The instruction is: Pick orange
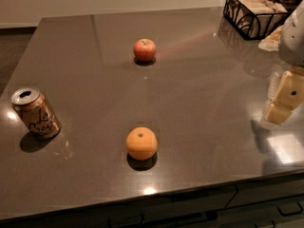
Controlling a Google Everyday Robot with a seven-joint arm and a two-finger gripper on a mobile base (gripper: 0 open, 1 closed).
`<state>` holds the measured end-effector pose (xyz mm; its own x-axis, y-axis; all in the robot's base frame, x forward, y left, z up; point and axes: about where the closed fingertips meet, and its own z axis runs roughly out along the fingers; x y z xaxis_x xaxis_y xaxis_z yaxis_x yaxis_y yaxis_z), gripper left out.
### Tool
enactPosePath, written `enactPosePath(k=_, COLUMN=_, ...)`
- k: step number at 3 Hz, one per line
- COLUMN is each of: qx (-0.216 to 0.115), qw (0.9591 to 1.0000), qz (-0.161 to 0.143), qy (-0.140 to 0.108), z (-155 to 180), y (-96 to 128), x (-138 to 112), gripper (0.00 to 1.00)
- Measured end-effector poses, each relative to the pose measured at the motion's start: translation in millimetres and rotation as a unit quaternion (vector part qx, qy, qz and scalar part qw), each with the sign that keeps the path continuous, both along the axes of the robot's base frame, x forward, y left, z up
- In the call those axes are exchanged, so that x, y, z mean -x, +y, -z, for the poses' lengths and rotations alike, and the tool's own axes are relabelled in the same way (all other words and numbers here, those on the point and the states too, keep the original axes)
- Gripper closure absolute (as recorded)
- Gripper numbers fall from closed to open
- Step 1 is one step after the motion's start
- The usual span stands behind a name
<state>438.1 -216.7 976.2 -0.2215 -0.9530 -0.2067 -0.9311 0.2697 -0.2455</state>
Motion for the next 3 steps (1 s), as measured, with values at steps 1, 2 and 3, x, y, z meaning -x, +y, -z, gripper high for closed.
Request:
enactPosePath(k=1, qx=0.000, qw=1.0000, qz=0.000, qy=0.000, z=0.0, y=0.0, x=0.0, gripper=0.00)
enactPosePath(k=2, qx=-0.013, qw=0.9996, qz=-0.024, qy=-0.006, z=3.6, y=18.7, x=-0.1, gripper=0.00)
enactPosePath(k=3, qx=-0.041, qw=0.9967, qz=-0.069, qy=-0.011, z=16.1, y=57.6, x=1.4, gripper=0.00)
